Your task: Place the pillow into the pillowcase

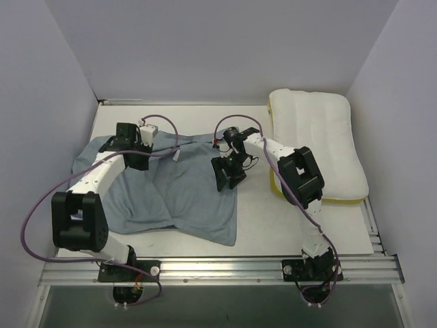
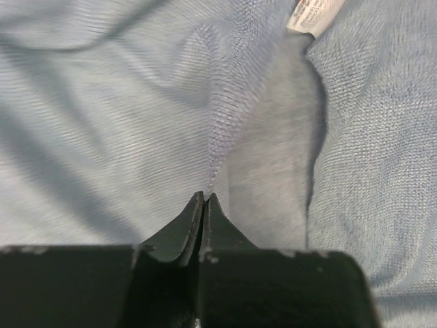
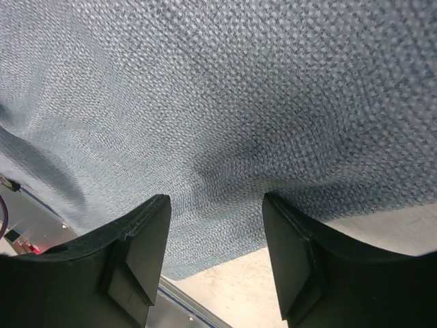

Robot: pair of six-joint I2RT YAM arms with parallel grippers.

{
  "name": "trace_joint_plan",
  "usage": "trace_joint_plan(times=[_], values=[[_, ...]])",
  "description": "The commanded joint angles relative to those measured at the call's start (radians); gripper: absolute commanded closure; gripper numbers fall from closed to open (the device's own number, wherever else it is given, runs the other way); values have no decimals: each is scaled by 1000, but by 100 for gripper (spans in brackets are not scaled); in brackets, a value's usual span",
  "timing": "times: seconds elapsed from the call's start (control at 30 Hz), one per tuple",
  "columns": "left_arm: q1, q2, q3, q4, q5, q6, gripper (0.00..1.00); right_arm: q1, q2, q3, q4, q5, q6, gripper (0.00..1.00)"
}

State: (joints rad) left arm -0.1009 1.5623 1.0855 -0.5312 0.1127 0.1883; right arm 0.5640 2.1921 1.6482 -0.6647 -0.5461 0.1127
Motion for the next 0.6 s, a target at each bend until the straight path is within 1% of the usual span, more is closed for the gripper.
trace_joint_plan(times=[0.0,0.1,0.13,0.2,0.23,0.3,0.33,0.37,0.4,0.43,0.47,0.5,0.53,0.57], values=[[43,-159,54,-41,77,42,100,-13,-38,-57,-68,80,-28,43],[41,-194,34,-58,93,66,100,-36,-126,-47,-98,81,-68,40],[41,-197,27,-61,99,63,100,-44,-152,-28,-137,104,-85,36],[43,-186,21,-72,120,59,100,-74,-230,28,-171,133,-105,31],[41,-183,17,-73,128,48,100,-90,-258,42,-185,168,-107,27],[41,-180,7,-70,140,39,100,-143,-331,100,-193,240,-140,23],[41,-177,5,-69,153,30,100,-163,-344,126,-219,277,-168,19],[41,-174,1,-69,156,28,100,-182,-356,159,-233,376,-183,17],[41,-173,2,-67,159,25,100,-199,-353,186,-246,418,-197,16],[41,-170,2,-67,162,23,100,-240,-348,234,-263,463,-214,11],[41,-166,4,-67,163,22,100,-259,-329,252,-269,542,-235,4],[41,-163,4,-67,168,22,100,-278,-313,268,-271,601,-242,2],[43,-162,4,-67,171,23,100,-314,-296,300,-269,629,-249,0],[41,-157,4,-67,174,22,100,-337,-255,318,-271,652,-245,0]])
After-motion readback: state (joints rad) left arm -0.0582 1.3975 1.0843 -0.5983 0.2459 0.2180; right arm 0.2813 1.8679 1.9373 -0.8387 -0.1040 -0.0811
